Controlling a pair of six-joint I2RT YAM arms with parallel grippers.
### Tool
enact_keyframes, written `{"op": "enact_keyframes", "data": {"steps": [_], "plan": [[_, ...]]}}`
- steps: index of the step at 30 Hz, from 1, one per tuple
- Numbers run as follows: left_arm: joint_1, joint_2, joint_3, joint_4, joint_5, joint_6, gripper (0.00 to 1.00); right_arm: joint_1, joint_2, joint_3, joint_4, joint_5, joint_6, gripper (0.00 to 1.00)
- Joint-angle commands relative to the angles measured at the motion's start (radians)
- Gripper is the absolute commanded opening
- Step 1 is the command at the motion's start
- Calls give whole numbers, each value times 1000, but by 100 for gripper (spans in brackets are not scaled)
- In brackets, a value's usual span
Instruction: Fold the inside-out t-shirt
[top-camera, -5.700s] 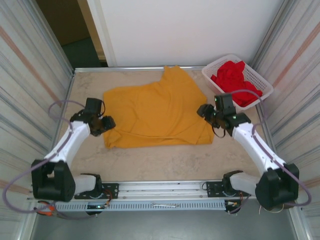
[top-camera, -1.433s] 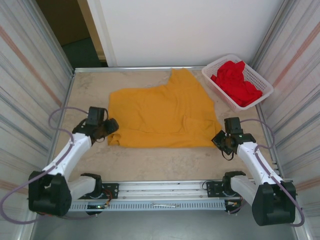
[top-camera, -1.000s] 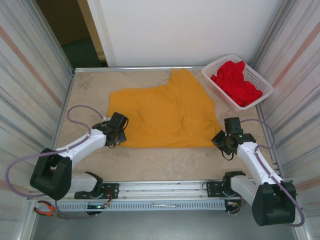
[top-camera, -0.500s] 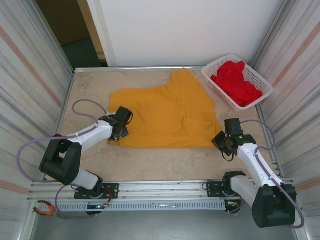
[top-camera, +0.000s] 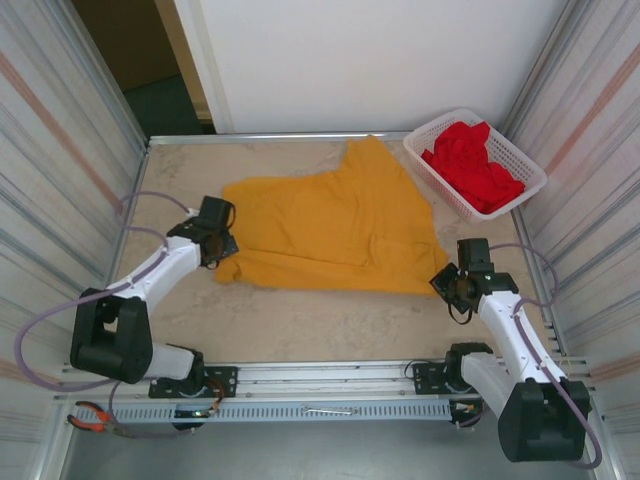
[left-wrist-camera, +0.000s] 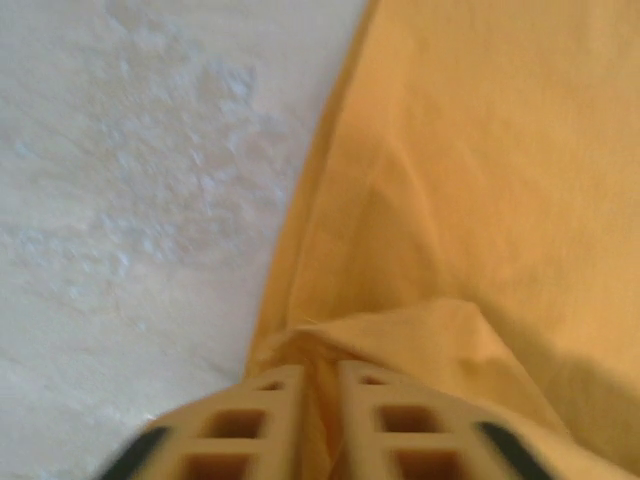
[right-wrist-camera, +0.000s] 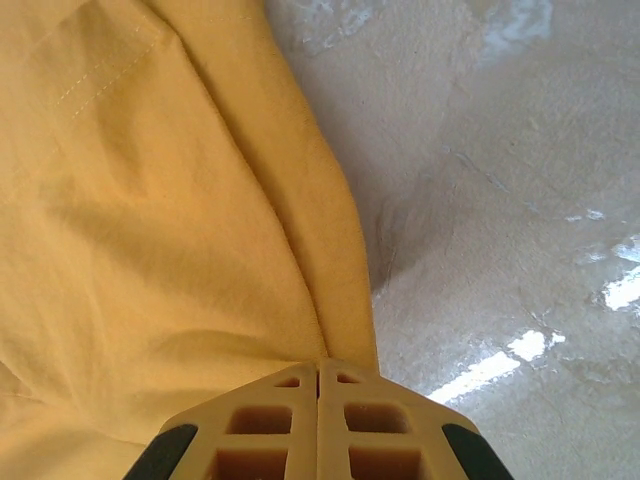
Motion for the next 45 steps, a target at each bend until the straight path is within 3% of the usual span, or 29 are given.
{"op": "enact_keyframes", "data": {"steps": [1,3,8,13,16,24,26,27,29,30,31,38,45], "plan": [[81,-18,26,23,129,60,52,-10,-19,20,-49,27,-9,0],[90,-28,17,8,152,48,60,-10,-21,19,-50,26,-10,0],[60,-146,-128,9,201,-54,62,-9,-26,19,-53,27,-11,0],[-30,-314,-299,2,114,-167,65,-9,-25,17,-55,25,-13,0],[-35,-359,-355,16,87,-207,67,-10,-25,16,-55,25,-18,0],[-29,-234,-347,142,106,-164,67,-10,-25,11,-54,26,-15,0],[-26,-193,-347,192,129,-149,58,-10,-24,10,-50,28,-13,0],[-23,-180,-348,215,145,-141,48,-10,-23,11,-50,28,-13,0],[-15,-165,-343,227,169,-138,16,-15,-22,16,-52,39,-14,0],[-12,-168,-337,216,173,-138,5,-20,-21,19,-53,42,-14,0],[-7,-177,-329,193,174,-135,0,-30,-20,24,-58,44,-15,0],[107,-286,-289,-41,220,-141,0,-74,-47,37,-94,65,-11,0],[193,-323,-307,-139,279,-138,0,-96,-111,19,-153,93,4,0]]}}
